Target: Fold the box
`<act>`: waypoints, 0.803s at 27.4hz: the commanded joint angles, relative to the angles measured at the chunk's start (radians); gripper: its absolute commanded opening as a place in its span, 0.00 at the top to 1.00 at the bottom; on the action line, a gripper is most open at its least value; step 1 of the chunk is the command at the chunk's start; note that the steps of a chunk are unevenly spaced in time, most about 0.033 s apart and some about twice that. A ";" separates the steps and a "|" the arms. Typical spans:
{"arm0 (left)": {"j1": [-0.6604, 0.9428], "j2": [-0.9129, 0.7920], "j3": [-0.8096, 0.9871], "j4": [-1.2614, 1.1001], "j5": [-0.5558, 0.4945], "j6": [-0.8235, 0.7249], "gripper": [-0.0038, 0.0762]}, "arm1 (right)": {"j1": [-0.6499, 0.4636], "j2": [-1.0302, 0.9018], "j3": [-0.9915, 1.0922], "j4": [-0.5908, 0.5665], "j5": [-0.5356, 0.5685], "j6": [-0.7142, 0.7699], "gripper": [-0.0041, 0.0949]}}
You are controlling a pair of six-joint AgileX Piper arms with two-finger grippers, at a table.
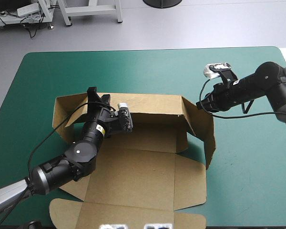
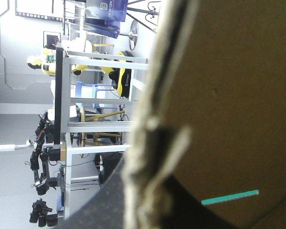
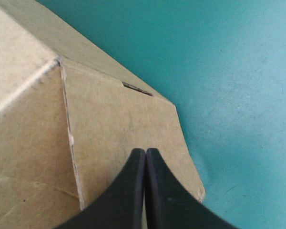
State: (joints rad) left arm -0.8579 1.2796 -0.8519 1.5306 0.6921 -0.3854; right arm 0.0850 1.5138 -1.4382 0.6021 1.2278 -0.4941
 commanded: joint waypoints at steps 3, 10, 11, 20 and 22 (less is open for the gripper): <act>0.001 -0.025 -0.037 0.045 0.044 -0.035 0.96 | 0.001 -0.048 0.011 0.052 0.032 -0.012 0.98; 0.001 -0.025 -0.037 0.022 0.037 -0.038 0.96 | 0.001 -0.120 0.177 0.152 -0.001 -0.249 0.98; 0.001 -0.025 -0.037 0.018 0.035 -0.038 0.96 | 0.001 -0.142 0.207 0.167 -0.034 -0.283 0.98; 0.001 -0.023 -0.037 0.004 0.000 -0.008 0.96 | 0.001 -0.392 0.537 0.407 -0.368 -0.623 0.98; 0.001 -0.023 -0.037 0.006 -0.029 -0.008 0.96 | 0.001 -0.405 0.578 0.455 -0.382 -0.663 0.98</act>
State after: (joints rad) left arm -0.8579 1.2814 -0.8519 1.4996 0.6860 -0.3783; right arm 0.0850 1.1519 -0.8870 0.9355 0.8928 -1.0775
